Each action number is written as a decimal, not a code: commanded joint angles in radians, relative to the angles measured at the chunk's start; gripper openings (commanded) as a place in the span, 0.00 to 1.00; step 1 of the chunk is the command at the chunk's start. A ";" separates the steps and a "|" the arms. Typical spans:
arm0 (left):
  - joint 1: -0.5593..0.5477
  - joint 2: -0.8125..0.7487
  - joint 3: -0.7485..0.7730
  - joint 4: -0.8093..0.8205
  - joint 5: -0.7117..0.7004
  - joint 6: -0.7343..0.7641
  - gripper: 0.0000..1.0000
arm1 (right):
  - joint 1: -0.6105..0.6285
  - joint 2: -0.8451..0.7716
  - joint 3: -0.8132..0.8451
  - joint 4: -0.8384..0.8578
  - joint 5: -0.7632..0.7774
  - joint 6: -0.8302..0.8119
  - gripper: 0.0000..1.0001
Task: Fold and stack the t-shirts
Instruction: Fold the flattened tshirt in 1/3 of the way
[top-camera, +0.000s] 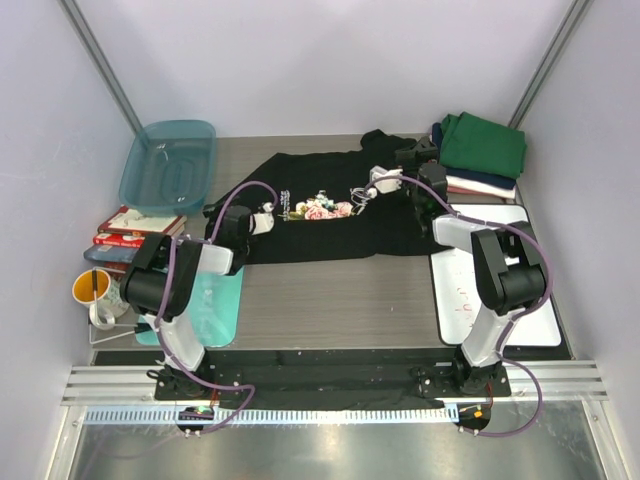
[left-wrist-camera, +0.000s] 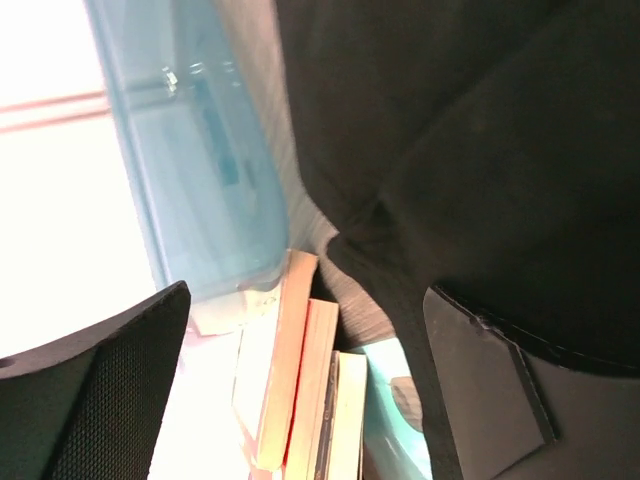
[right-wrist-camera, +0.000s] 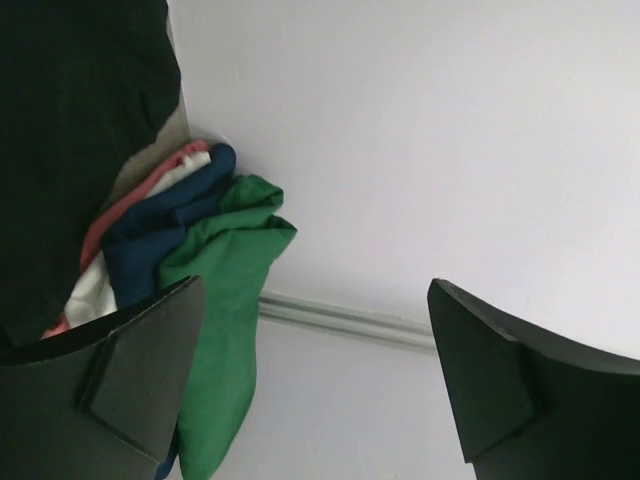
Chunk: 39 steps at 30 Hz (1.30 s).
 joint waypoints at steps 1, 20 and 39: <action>0.006 0.019 0.004 0.176 -0.085 -0.039 1.00 | 0.004 0.031 0.042 0.190 0.149 0.060 1.00; 0.003 -0.257 0.061 -0.482 0.431 -0.144 1.00 | 0.014 0.088 0.555 -1.307 -0.207 0.852 0.90; -0.012 -0.032 0.082 -0.395 0.385 -0.094 1.00 | 0.028 0.442 0.900 -1.229 -0.422 0.957 0.78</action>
